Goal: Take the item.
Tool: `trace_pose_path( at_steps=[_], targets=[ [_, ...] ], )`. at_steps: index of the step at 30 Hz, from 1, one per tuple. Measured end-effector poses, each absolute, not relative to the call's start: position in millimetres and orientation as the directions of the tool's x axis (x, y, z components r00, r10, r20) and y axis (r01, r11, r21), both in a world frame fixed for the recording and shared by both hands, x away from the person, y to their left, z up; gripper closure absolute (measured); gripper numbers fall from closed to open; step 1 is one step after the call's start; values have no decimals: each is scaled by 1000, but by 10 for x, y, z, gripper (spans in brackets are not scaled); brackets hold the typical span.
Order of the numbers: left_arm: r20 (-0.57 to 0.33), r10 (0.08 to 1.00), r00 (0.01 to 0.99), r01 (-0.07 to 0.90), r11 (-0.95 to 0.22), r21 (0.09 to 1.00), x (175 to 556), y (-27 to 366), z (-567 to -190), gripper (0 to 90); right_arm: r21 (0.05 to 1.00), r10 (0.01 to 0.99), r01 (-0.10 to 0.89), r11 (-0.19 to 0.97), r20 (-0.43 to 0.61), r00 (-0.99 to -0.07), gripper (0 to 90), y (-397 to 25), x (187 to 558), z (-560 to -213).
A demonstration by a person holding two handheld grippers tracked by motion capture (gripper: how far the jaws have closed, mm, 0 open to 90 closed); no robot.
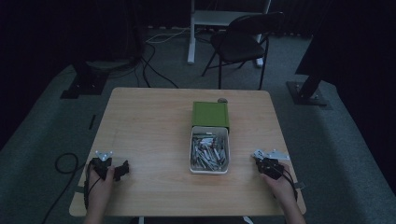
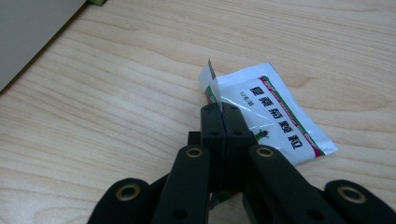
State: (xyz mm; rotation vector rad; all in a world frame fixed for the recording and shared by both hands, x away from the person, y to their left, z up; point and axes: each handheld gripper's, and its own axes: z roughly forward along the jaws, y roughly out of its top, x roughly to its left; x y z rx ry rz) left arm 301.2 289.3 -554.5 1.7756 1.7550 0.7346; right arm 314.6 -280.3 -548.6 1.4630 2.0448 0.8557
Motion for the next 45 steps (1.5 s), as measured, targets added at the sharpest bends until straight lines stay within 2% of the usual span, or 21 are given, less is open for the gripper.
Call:
trace_pose_path(
  at_steps=[2,5,12,14,15,18,22,25,28,35,38,45],
  targets=[
    [11,1000,7,710,-13,704,3012,2893,-5545,95,718,948,663,212,15,-319,846,-2810,3150,-5477],
    [12,1000,7,710,-13,704,3012,2893,-5545,95,723,941,657,215,27,-337,799,-2826,3150,-5467],
    [11,1000,7,710,-13,704,3012,2892,-5545,95,752,932,625,208,42,-361,621,-2861,3135,-5405],
    [11,1000,7,710,-13,704,3012,2893,-5545,95,753,921,620,223,45,-387,590,-2854,3126,-5389],
    [11,1000,7,710,-13,704,3012,2893,-5545,95,760,915,608,231,42,-400,544,-2850,3123,-5382],
    [11,1000,7,710,-13,704,3012,2893,-5545,95,767,898,594,244,52,-436,532,-2832,3115,-5372],
    [12,1000,7,710,-13,704,3011,2893,-5545,95,776,852,576,257,99,-513,384,-2777,3099,-5372],
    [12,1000,7,709,-13,705,3011,2892,-5546,95,780,819,562,274,116,-561,360,-2733,3086,-5376],
    [11,1000,7,709,-13,705,3011,2892,-5546,95,786,793,548,286,127,-595,300,-2686,3081,-5379],
    [12,1000,7,709,-13,705,3011,2893,-5546,95,802,739,510,312,133,-660,249,-2624,3058,-5404],
    [12,1000,7,709,-13,705,3011,2892,-5546,95,810,711,478,340,111,-695,183,-2605,3051,-5423],
    [11,1000,7,709,-13,705,3011,2892,-5547,95,797,676,461,390,92,-731,149,-2547,3050,-5476]
  ],
)
